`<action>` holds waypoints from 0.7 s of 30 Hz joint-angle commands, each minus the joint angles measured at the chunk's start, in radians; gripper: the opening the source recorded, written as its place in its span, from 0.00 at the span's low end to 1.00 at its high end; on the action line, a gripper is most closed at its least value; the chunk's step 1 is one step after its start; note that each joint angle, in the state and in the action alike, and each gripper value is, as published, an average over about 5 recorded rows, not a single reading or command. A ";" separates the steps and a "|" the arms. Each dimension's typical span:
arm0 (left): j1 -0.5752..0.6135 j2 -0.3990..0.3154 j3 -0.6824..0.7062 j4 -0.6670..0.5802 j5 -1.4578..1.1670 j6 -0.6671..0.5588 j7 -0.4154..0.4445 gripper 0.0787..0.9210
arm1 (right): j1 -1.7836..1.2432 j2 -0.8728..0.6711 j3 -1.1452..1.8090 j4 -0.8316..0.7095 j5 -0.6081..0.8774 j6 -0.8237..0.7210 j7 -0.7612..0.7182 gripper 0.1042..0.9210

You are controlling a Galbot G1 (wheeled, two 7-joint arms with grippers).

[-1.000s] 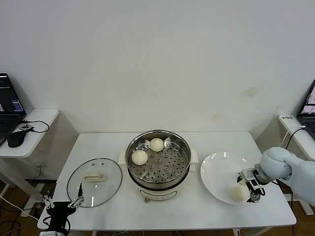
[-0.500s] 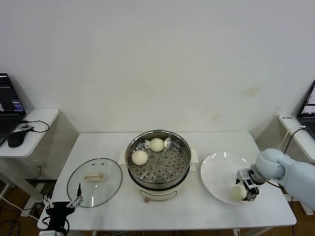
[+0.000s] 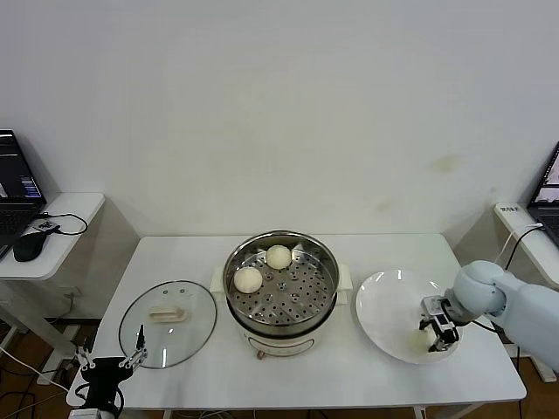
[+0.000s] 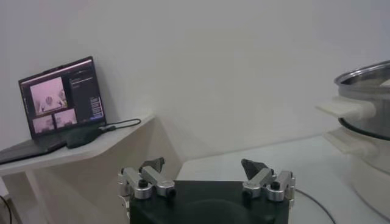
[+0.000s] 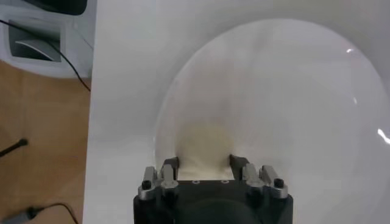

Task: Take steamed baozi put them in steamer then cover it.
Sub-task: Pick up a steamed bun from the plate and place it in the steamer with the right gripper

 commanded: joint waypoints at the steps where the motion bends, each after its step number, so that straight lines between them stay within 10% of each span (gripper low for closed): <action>1: -0.003 0.002 0.003 -0.003 -0.002 0.000 0.001 0.88 | 0.142 0.002 -0.007 0.007 0.059 -0.010 -0.020 0.54; 21: -0.008 0.010 0.000 -0.022 -0.009 0.000 0.001 0.88 | 0.841 0.422 -0.336 -0.086 0.351 -0.093 0.033 0.55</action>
